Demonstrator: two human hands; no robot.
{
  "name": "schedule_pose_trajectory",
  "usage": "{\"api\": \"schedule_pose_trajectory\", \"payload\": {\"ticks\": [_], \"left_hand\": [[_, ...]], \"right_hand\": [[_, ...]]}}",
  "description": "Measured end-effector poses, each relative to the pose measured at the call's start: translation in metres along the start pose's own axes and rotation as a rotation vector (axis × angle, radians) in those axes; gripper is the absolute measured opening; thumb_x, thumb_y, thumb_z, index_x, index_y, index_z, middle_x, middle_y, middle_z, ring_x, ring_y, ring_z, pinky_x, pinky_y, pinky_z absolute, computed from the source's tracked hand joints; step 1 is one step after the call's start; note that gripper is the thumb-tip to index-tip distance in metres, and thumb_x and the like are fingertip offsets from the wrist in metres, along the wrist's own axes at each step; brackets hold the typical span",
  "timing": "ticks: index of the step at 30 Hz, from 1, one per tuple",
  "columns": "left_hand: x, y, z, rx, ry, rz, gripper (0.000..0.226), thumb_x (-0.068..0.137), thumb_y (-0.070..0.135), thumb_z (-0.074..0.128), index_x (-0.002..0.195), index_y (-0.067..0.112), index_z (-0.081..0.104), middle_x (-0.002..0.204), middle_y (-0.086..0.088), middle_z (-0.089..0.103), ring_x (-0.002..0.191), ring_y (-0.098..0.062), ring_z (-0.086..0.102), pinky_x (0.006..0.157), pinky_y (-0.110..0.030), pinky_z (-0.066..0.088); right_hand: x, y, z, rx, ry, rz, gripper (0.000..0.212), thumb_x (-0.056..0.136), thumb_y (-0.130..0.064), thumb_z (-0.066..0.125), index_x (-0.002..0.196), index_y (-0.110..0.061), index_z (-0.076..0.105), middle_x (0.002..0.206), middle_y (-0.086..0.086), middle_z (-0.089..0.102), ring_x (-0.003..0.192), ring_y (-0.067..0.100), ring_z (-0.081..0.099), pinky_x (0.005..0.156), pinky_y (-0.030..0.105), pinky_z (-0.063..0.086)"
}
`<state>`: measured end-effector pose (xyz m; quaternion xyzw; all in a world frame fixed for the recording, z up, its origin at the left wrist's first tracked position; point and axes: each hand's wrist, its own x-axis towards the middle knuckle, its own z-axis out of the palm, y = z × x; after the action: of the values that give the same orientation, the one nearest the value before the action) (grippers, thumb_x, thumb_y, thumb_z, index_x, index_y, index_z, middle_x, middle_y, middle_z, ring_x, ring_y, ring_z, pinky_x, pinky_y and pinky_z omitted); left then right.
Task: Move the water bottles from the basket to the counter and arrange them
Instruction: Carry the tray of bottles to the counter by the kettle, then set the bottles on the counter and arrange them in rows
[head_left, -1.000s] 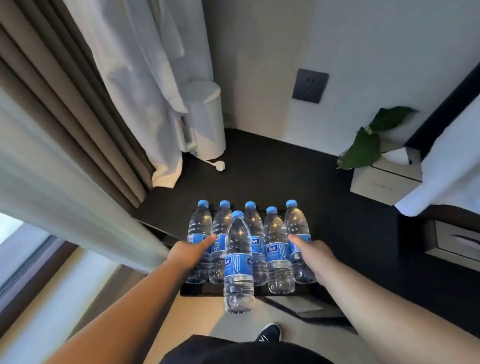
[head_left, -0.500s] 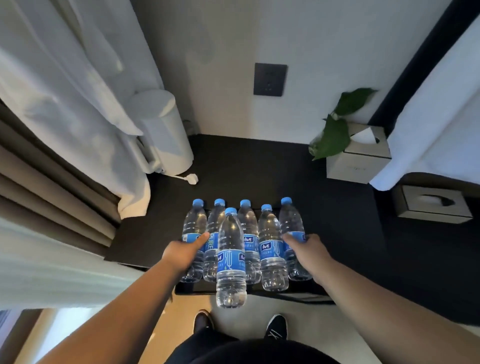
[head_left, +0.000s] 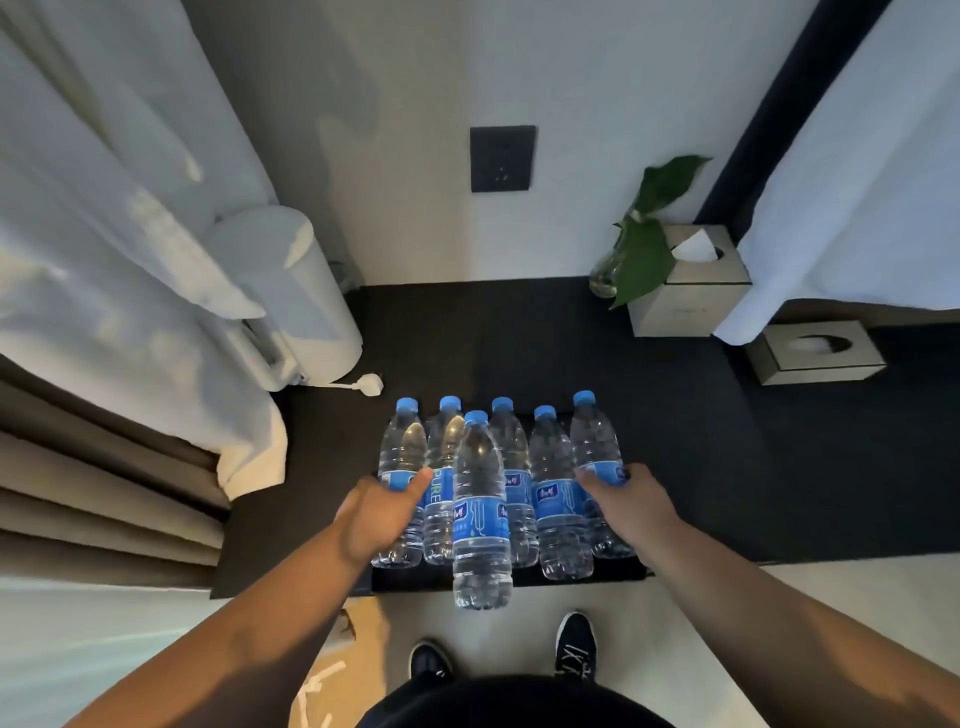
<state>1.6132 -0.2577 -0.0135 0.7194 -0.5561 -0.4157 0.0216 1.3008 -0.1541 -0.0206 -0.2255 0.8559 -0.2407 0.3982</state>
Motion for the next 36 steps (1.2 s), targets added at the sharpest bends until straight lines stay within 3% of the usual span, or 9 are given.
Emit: {"api": "schedule_pose_trajectory", "payload": {"ticks": [7, 11, 15, 19, 22, 26, 29, 33, 36], "left_hand": [[0.011, 0.001, 0.002, 0.149, -0.041, 0.034, 0.080, 0.075, 0.088, 0.045, 0.048, 0.014, 0.056, 0.042, 0.004, 0.060, 0.039, -0.005, 0.061, 0.050, -0.022, 0.043], [0.012, 0.002, -0.002, 0.249, -0.065, 0.001, 0.097, 0.068, 0.097, 0.032, 0.088, 0.011, 0.072, 0.069, -0.003, 0.072, 0.066, -0.019, 0.072, 0.063, -0.030, 0.055], [0.013, 0.004, -0.001, 0.322, -0.033, -0.034, 0.100, 0.071, 0.095, 0.034, 0.122, 0.016, 0.066, 0.102, -0.010, 0.074, 0.088, -0.026, 0.071, 0.073, -0.034, 0.056], [0.011, 0.002, 0.001, 0.334, -0.018, -0.077, 0.099, 0.076, 0.089, 0.043, 0.131, 0.008, 0.056, 0.116, -0.012, 0.068, 0.101, -0.029, 0.067, 0.081, -0.037, 0.056], [0.005, 0.003, 0.003, 0.326, 0.000, -0.091, 0.097, 0.078, 0.086, 0.047, 0.134, 0.006, 0.051, 0.121, -0.013, 0.064, 0.102, -0.029, 0.065, 0.078, -0.035, 0.053], [-0.005, 0.006, 0.007, 0.315, 0.012, -0.107, 0.095, 0.083, 0.082, 0.050, 0.138, 0.005, 0.042, 0.130, -0.016, 0.060, 0.112, -0.033, 0.063, 0.082, -0.037, 0.052], [-0.015, 0.007, 0.013, 0.306, 0.012, -0.125, 0.092, 0.084, 0.080, 0.050, 0.138, 0.006, 0.041, 0.129, -0.016, 0.060, 0.109, -0.032, 0.064, 0.079, -0.036, 0.052], [-0.027, 0.010, 0.017, 0.210, 0.037, -0.153, 0.086, 0.084, 0.077, 0.055, 0.135, 0.009, 0.045, 0.125, -0.012, 0.063, 0.103, -0.029, 0.067, 0.086, -0.039, 0.058], [-0.032, 0.015, 0.015, 0.202, 0.060, -0.153, 0.083, 0.082, 0.076, 0.056, 0.133, 0.011, 0.048, 0.126, -0.011, 0.061, 0.105, -0.029, 0.066, 0.091, -0.043, 0.057]], "right_hand": [[-0.002, -0.004, -0.005, -0.122, -0.003, -0.025, 0.057, 0.089, -0.057, 0.070, 0.122, -0.012, 0.057, 0.101, 0.001, 0.066, 0.081, 0.015, 0.063, 0.058, 0.029, 0.044], [-0.004, -0.004, -0.003, -0.192, -0.009, -0.034, 0.061, 0.092, -0.058, 0.066, 0.129, -0.010, 0.056, 0.118, 0.011, 0.063, 0.094, 0.025, 0.066, 0.071, 0.033, 0.052], [0.001, -0.009, -0.007, -0.280, 0.000, -0.049, 0.056, 0.091, -0.057, 0.064, 0.123, -0.011, 0.059, 0.114, 0.011, 0.063, 0.095, 0.029, 0.066, 0.082, 0.043, 0.059], [0.005, -0.015, -0.010, -0.315, -0.040, -0.013, 0.060, 0.091, -0.058, 0.062, 0.127, -0.011, 0.056, 0.118, 0.011, 0.060, 0.100, 0.030, 0.064, 0.084, 0.045, 0.059], [0.001, -0.019, -0.003, -0.367, -0.007, 0.003, 0.066, 0.093, -0.056, 0.059, 0.137, -0.009, 0.048, 0.129, 0.015, 0.052, 0.113, 0.033, 0.055, 0.090, 0.044, 0.053], [-0.019, -0.035, 0.018, -0.470, 0.165, -0.287, 0.081, 0.092, -0.057, 0.058, 0.154, -0.016, 0.027, 0.151, 0.017, 0.035, 0.137, 0.037, 0.036, 0.109, 0.053, 0.039], [-0.031, -0.051, 0.034, -0.563, 0.130, -0.597, 0.070, 0.095, -0.054, 0.056, 0.152, -0.020, 0.036, 0.156, 0.012, 0.030, 0.146, 0.034, 0.025, 0.119, 0.051, 0.030], [-0.034, -0.075, 0.047, -0.558, 0.000, -0.803, 0.038, 0.099, -0.046, 0.054, 0.125, -0.021, 0.065, 0.131, 0.003, 0.055, 0.127, 0.028, 0.043, 0.109, 0.042, 0.040], [-0.029, -0.089, 0.045, -0.561, -0.120, -0.776, 0.036, 0.099, -0.050, 0.051, 0.114, -0.021, 0.066, 0.112, 0.002, 0.060, 0.111, 0.025, 0.052, 0.096, 0.040, 0.047]]}}
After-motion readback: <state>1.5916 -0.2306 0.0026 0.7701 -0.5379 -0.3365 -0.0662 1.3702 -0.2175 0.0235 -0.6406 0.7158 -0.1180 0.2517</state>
